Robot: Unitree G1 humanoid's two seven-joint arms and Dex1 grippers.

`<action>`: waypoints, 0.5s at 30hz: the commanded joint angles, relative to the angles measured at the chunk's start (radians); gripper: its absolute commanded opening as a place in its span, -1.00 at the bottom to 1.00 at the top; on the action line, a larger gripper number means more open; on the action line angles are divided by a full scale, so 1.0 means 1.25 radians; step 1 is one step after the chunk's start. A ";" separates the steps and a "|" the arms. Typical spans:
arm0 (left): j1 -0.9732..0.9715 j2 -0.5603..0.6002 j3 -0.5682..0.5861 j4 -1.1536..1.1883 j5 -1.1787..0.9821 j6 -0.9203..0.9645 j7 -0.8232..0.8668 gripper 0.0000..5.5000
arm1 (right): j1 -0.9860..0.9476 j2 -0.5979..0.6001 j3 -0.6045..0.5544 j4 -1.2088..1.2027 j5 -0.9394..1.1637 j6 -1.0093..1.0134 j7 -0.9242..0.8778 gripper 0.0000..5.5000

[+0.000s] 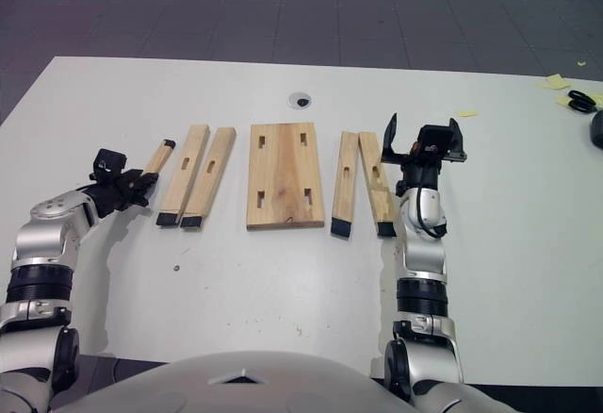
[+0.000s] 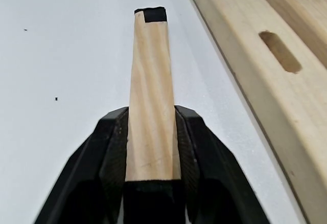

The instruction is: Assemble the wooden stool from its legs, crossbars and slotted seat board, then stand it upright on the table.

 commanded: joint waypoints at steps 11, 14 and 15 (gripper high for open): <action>-0.216 -0.117 -0.129 -0.335 -0.060 -0.119 -0.021 -0.53 | -0.088 0.080 0.024 -0.397 0.756 0.487 0.220 0.96; -0.191 -0.134 -0.192 -0.349 -0.051 -0.135 -0.059 -0.53 | -0.098 0.082 0.028 -0.411 0.820 0.524 0.200 0.96; -0.184 -0.140 -0.203 -0.360 -0.055 -0.132 -0.066 -0.53 | -0.102 0.081 0.032 -0.407 0.824 0.532 0.191 0.96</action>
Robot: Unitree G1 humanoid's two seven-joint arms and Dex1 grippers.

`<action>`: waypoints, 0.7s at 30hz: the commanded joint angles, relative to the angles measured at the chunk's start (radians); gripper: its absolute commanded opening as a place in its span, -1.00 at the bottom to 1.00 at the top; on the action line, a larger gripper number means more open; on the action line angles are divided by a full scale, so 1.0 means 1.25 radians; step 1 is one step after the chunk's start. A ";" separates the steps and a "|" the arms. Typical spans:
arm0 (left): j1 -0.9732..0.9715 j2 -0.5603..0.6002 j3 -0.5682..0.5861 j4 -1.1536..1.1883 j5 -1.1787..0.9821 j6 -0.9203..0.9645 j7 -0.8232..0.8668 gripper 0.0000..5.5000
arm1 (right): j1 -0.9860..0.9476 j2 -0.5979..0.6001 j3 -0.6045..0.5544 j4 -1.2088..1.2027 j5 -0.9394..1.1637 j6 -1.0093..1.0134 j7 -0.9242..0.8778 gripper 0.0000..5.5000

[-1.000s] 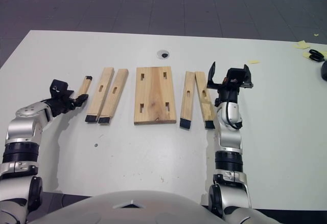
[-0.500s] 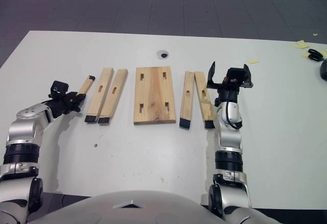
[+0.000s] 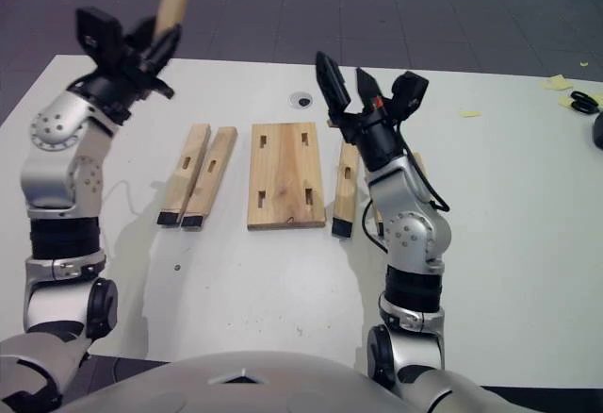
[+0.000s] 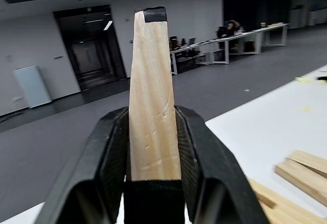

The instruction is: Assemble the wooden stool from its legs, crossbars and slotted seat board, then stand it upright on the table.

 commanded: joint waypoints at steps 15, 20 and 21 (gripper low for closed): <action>0.090 -0.036 -0.104 -0.092 -0.006 0.034 -0.070 -0.53 | -0.067 0.101 -0.007 0.068 0.111 0.069 -0.203 0.74; 0.100 -0.037 -0.122 -0.100 0.005 0.035 -0.073 -0.53 | -0.083 0.092 -0.017 0.068 0.163 0.094 -0.264 0.46; 0.101 -0.036 -0.123 -0.102 0.005 0.035 -0.073 -0.53 | -0.084 0.091 -0.018 0.066 0.169 0.095 -0.270 0.41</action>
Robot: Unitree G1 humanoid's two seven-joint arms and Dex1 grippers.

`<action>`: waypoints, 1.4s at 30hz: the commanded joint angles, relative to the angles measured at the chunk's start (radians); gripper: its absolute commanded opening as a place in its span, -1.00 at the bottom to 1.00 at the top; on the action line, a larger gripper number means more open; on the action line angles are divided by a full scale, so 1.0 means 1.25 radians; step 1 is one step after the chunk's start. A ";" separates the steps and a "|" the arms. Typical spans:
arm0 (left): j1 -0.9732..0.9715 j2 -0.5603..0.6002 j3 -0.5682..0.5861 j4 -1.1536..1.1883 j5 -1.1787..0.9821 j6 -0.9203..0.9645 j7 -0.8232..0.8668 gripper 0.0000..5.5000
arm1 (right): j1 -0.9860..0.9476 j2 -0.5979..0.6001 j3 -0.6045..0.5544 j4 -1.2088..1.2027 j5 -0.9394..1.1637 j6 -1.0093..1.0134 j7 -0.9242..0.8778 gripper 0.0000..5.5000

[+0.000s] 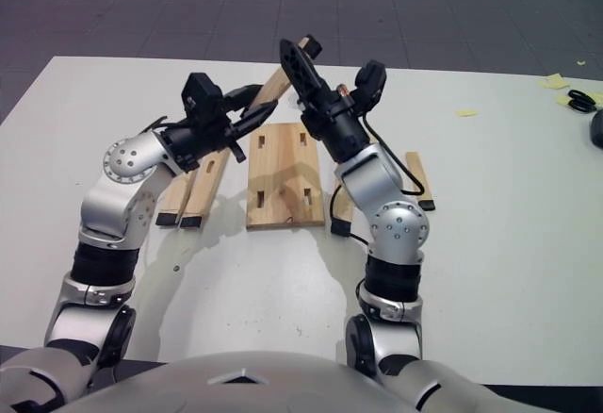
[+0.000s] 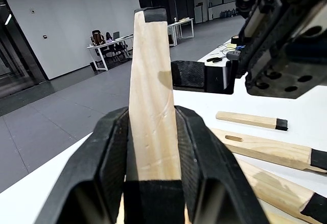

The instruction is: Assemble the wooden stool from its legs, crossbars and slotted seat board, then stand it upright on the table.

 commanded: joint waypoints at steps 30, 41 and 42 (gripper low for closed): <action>0.031 -0.013 0.021 -0.036 -0.023 0.062 0.038 -0.30 | -0.001 -0.069 -0.047 -0.023 0.032 -0.036 -0.033 -0.84; -0.029 -0.124 0.443 -0.050 -0.305 0.144 0.416 0.35 | 0.218 -0.200 -0.054 -0.058 -0.292 -0.103 -0.025 -0.84; -0.023 -0.124 0.444 -0.046 -0.288 0.137 0.439 0.43 | 0.236 -0.206 -0.046 -0.056 -0.315 -0.103 -0.020 -0.84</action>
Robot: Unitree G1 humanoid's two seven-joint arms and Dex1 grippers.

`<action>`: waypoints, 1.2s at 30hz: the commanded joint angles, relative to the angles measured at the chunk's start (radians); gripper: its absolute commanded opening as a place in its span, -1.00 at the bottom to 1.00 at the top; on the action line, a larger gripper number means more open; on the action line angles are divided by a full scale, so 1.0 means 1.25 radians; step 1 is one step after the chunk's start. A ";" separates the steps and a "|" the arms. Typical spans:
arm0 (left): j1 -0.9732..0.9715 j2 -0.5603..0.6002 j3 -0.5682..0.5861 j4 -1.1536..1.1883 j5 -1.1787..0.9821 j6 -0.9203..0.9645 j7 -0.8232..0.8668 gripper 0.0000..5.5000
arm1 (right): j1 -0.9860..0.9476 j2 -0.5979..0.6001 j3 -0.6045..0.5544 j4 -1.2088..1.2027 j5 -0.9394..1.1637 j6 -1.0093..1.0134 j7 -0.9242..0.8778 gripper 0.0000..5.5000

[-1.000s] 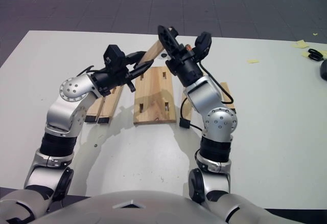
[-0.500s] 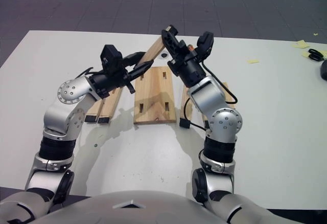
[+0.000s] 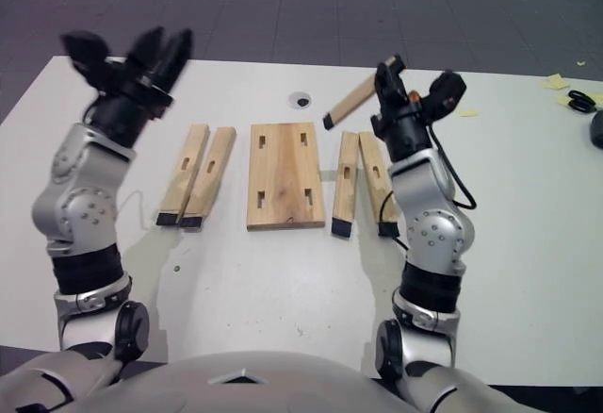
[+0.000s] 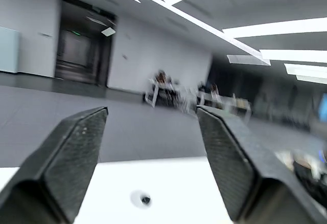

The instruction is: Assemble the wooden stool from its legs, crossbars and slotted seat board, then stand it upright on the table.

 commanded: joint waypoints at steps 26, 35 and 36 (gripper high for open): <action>0.047 -0.054 -0.094 0.069 0.110 -0.023 0.133 0.96 | 0.075 0.105 0.023 0.052 -0.183 -0.055 0.004 -0.84; 0.058 -0.059 -0.108 0.065 0.113 -0.022 0.127 0.96 | 0.048 0.093 0.035 0.081 -0.252 -0.116 0.060 -0.84; 0.056 -0.059 -0.110 0.067 0.114 -0.023 0.126 0.96 | 0.048 0.089 0.043 0.086 -0.265 -0.118 0.065 -0.84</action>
